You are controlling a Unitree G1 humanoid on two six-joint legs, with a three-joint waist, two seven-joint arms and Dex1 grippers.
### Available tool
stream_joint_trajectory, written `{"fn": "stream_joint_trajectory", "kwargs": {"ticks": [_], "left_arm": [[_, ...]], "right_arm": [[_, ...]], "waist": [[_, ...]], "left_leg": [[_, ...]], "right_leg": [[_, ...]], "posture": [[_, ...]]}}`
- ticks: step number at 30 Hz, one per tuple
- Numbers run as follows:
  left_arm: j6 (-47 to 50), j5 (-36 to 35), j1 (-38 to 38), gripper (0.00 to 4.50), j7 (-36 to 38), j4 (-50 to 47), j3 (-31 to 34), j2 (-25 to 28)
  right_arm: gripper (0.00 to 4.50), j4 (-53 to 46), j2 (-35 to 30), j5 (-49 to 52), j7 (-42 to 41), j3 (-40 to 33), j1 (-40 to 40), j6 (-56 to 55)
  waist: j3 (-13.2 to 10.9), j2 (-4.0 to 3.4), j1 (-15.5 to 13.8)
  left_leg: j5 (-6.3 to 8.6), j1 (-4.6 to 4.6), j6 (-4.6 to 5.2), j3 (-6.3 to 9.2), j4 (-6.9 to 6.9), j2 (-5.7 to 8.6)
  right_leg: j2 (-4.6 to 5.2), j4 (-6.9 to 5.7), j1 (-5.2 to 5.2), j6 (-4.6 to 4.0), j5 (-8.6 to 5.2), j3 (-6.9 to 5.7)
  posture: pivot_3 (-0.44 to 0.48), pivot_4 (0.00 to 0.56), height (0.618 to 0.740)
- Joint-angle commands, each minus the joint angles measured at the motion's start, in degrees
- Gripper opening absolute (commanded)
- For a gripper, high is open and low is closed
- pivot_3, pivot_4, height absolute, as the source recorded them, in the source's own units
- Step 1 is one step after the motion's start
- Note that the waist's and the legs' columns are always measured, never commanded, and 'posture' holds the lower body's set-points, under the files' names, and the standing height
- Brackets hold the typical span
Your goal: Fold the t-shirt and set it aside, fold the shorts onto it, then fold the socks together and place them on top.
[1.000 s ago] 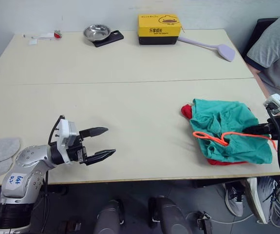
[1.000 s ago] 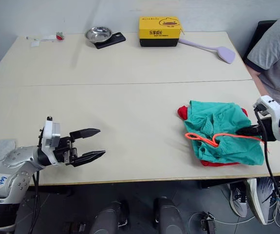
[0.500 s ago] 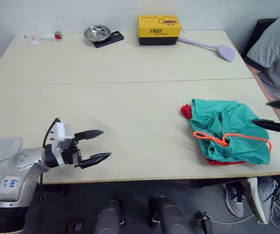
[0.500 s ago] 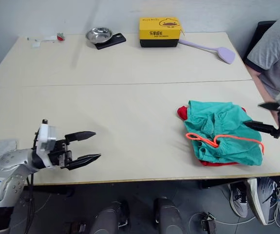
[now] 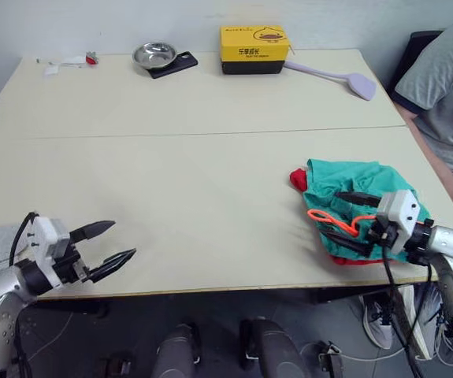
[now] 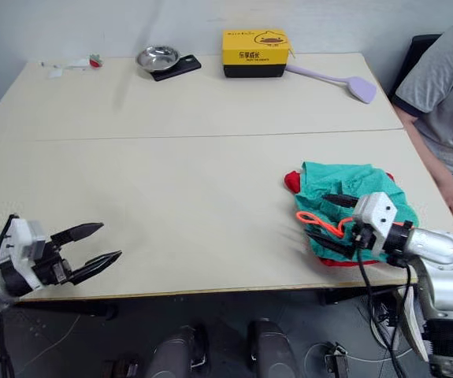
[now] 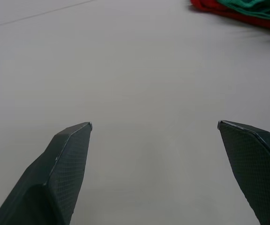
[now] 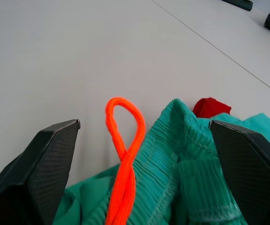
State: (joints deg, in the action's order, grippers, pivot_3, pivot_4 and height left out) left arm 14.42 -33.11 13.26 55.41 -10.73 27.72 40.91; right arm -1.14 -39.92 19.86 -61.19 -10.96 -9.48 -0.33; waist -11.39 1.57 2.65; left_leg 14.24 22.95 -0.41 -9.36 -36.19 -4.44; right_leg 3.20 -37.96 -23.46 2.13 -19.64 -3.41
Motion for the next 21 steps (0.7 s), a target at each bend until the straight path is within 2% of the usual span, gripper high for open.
{"fn": "stream_joint_trajectory", "kwargs": {"ticks": [1,4,7,12,14,15,19,21], "left_arm": [[-2.0,0.3,1.0,4.5,-1.3,-1.0,3.5,-0.3],[-3.4,0.7,2.0,4.5,-2.4,-0.5,5.1,-0.8],[-4.5,1.1,3.8,4.5,-4.1,-0.3,7.5,-1.9],[-7.1,1.3,9.8,4.5,-6.5,0.2,12.7,-5.7],[-7.2,0.7,12.1,4.5,-7.8,-0.1,14.8,-7.5],[-7.3,0.3,12.9,4.5,-8.3,-0.1,15.7,-8.1],[-6.2,-1.2,16.7,4.5,-10.5,3.1,20.6,-10.7],[-5.2,-1.9,18.3,4.5,-11.7,4.9,22.4,-11.7]], "right_arm": [[4.48,-2.9,1.1,0.0,1.5,1.6,-0.5,-0.5],[4.48,-4.2,2.1,0.3,1.6,3.5,-0.1,0.0],[4.48,-5.7,3.0,0.2,2.0,5.3,0.7,0.2],[4.48,-6.8,4.6,0.9,2.9,6.5,1.7,-0.3],[4.48,-7.3,5.5,1.5,4.1,6.0,1.7,0.8],[4.48,-7.5,5.8,1.5,4.9,5.7,1.7,1.0],[4.48,-9.4,5.9,3.0,3.0,3.9,4.2,-3.8],[4.48,-10.1,5.7,5.4,0.7,2.6,6.7,-5.4]], "waist": [[0.0,0.01,0.1],[0.0,0.03,0.1],[0.0,-0.06,0.6],[-0.3,-0.54,0.9],[-0.5,-0.81,0.5],[-0.5,-0.77,-0.3],[-0.5,-0.79,-3.8],[-0.5,-0.72,-4.3]], "left_leg": [[0.0,0.0,0.0,0.0,0.0,0.0],[0.09,0.01,0.26,0.26,0.07,0.13],[-0.02,0.08,0.42,1.19,0.13,0.37],[-0.65,0.31,0.67,4.27,0.34,1.67],[-1.21,0.29,0.81,5.98,0.78,2.77],[-1.58,0.25,0.83,6.67,1.01,3.23],[-1.38,0.4,0.57,5.95,0.99,3.18],[-1.14,0.4,0.68,5.77,0.98,3.15]], "right_leg": [[0.0,-0.01,0.0,-0.02,0.01,0.0],[0.14,0.04,0.16,-0.02,0.01,-0.23],[0.46,0.3,0.79,0.0,-0.01,-1.24],[1.72,0.68,2.47,0.21,-0.41,-4.55],[2.65,0.87,3.3,0.54,-0.71,-6.15],[3.2,0.87,3.4,0.85,-0.9,-6.73],[3.25,0.6,2.97,0.78,-0.98,-6.06],[3.26,0.79,2.99,0.79,-0.98,-5.94]], "posture": [[0.0,0.15,0.74],[0.0,0.15,0.74],[0.0,0.15,0.74],[0.0,0.15,0.74],[0.0,0.15,0.74],[0.0,0.15,0.74],[0.0,0.15,0.74],[0.0,0.15,0.74]]}}
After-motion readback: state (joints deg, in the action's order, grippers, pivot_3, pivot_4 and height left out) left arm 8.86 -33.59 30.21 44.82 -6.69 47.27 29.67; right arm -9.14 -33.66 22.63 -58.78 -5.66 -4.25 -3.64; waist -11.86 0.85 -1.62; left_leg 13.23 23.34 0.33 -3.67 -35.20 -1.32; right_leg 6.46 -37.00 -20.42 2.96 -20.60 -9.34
